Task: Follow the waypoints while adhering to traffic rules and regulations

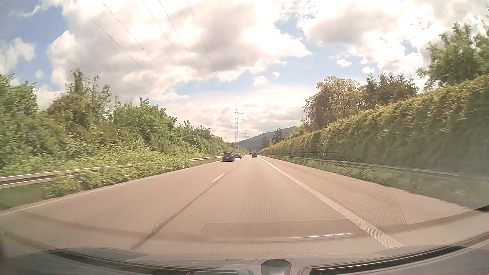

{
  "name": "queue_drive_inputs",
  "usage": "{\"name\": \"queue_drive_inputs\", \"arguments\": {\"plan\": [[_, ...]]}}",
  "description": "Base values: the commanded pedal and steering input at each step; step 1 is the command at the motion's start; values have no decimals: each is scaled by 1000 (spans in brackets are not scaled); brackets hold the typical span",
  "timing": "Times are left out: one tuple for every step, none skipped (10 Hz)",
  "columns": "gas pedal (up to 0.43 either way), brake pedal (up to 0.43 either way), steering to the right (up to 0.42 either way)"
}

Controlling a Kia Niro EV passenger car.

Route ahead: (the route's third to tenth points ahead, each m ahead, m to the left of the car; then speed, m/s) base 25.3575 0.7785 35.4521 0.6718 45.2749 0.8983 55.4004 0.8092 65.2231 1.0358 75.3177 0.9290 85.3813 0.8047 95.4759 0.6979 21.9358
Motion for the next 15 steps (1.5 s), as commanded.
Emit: {"name": "queue_drive_inputs", "arguments": {"plan": [[150,0,0],[150,0,0],[157,0,0],[157,0,0],[157,0,0],[157,0,0],[157,0,0],[157,0,0],[157,0,0],[157,0,0],[157,0,0],[157,0,0],[157,0,0],[157,0,0],[157,0,0]]}}
